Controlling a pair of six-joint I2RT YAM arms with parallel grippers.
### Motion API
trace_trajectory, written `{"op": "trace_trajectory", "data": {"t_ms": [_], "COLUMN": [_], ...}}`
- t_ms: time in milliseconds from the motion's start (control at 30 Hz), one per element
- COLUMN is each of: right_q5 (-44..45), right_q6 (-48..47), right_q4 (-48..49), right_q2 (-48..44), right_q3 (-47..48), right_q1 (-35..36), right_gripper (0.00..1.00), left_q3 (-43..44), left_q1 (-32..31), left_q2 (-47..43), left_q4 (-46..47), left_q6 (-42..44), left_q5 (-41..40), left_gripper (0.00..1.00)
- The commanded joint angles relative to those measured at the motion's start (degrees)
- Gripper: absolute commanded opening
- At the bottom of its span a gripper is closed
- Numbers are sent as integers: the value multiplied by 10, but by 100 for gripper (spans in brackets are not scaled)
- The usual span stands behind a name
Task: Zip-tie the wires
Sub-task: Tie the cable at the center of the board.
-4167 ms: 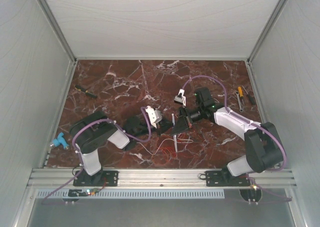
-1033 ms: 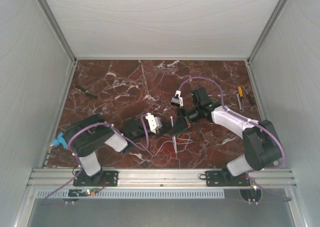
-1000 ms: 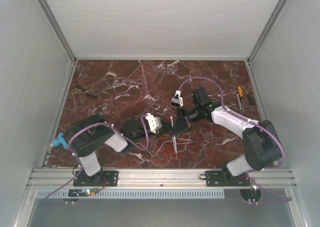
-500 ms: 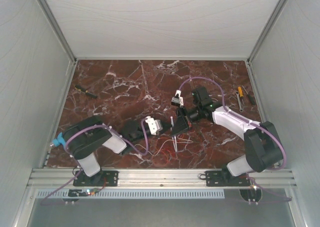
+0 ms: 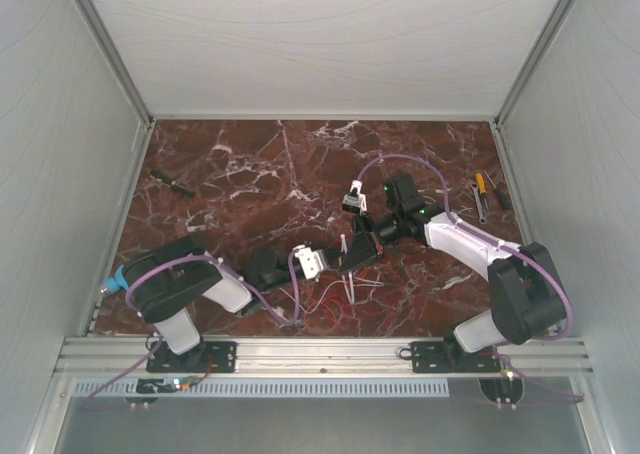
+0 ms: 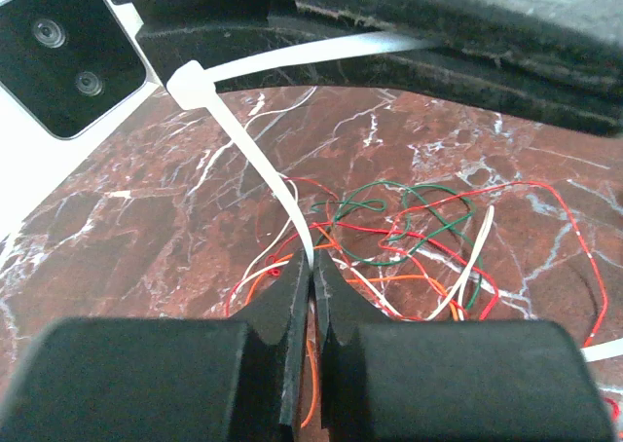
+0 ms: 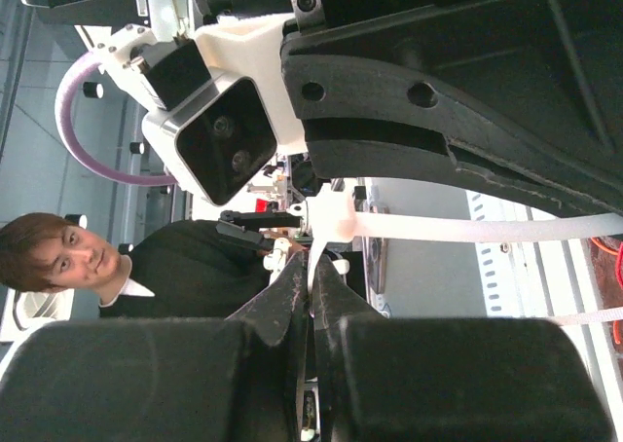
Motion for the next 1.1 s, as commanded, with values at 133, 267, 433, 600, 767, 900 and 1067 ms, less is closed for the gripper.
{"op": "trace_trajectory", "data": {"t_ms": [133, 267, 433, 600, 767, 900, 1067], "right_q5": [-16, -15, -18, -11, -4, -7, -7], "right_q6": [21, 26, 39, 82, 93, 91, 96], "right_q4": [12, 15, 26, 66, 68, 61, 60], "right_q2": [-2, 4, -4, -11, -1, -2, -20], "right_q3": [0, -6, -13, -26, -1, -5, -32], "right_q1": [-3, -3, -8, -36, -47, -37, -29], "right_gripper": [0, 0, 0, 0, 0, 0, 0], "left_q3": [3, 0, -8, -16, -13, -9, -3], "left_q1": [-31, -40, -50, -56, -74, -77, -77], "left_q2": [-25, -34, -43, -53, -52, -46, -37], "left_q4": [19, 16, 19, 12, -11, -7, -4], "left_q6": [91, 111, 132, 160, 215, 222, 223], "left_q5": [-47, -54, -83, -96, -104, -127, -150], "left_gripper": [0, 0, 0, 0, 0, 0, 0]}}
